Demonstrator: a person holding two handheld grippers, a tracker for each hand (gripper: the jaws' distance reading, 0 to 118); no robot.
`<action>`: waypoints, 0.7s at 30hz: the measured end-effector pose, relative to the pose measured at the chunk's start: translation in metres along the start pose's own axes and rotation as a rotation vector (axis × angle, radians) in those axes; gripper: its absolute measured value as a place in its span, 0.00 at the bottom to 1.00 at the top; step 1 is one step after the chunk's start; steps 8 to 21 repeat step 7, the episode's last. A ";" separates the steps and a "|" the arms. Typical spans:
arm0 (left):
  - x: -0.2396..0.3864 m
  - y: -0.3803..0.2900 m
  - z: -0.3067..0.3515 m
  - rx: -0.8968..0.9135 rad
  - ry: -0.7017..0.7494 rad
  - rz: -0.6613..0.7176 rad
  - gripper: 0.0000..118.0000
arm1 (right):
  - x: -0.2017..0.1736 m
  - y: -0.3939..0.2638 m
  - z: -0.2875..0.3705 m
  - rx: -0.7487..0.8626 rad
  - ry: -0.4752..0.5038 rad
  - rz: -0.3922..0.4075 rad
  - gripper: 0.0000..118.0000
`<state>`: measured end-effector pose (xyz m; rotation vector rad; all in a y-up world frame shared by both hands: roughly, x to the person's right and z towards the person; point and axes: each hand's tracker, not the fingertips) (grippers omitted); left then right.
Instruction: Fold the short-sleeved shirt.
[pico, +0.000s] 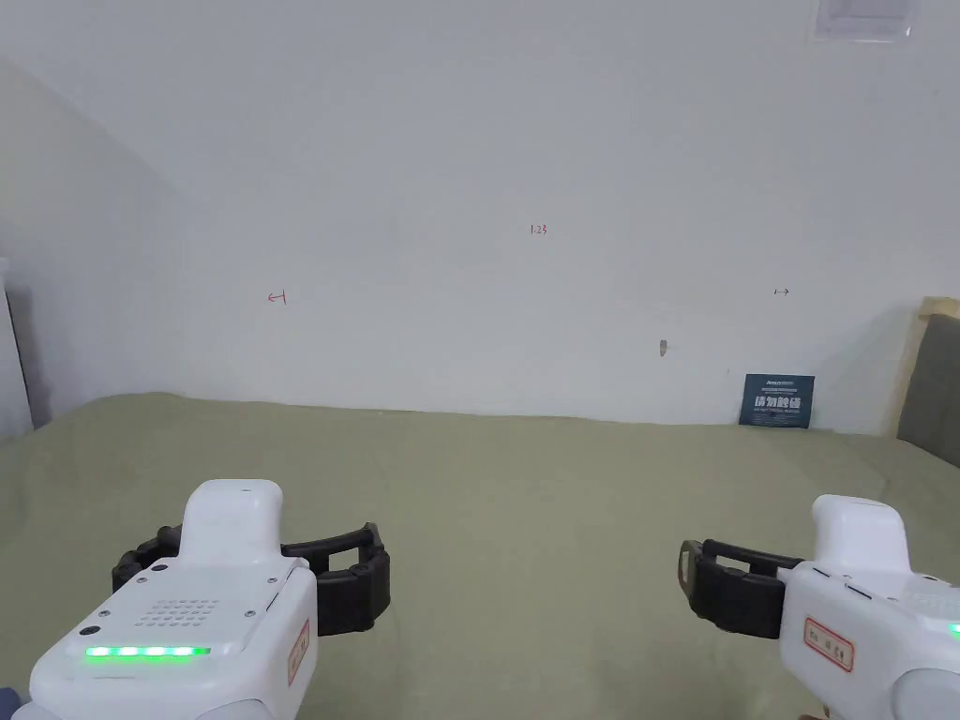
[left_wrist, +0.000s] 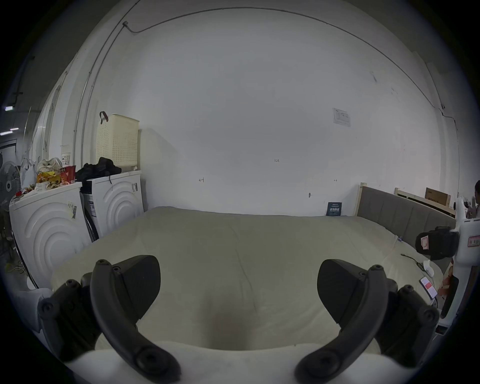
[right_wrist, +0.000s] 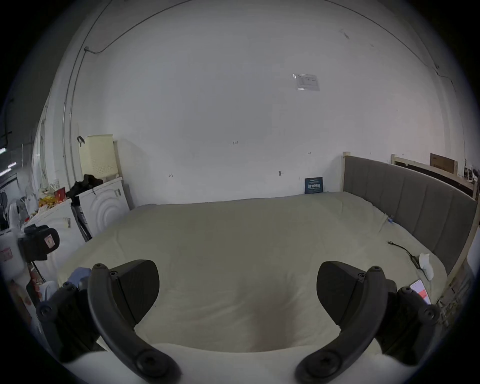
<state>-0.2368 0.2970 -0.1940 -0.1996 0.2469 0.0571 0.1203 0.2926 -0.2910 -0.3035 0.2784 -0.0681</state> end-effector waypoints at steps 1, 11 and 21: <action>0.000 0.000 0.000 -0.001 0.000 -0.002 1.00 | 0.000 -0.002 0.000 0.001 -0.001 0.005 1.00; 0.002 0.001 -0.001 0.001 0.000 -0.009 1.00 | -0.001 -0.003 -0.001 0.005 -0.025 0.036 1.00; 0.002 0.001 -0.001 0.001 0.000 -0.009 1.00 | -0.001 -0.003 -0.001 0.005 -0.025 0.036 1.00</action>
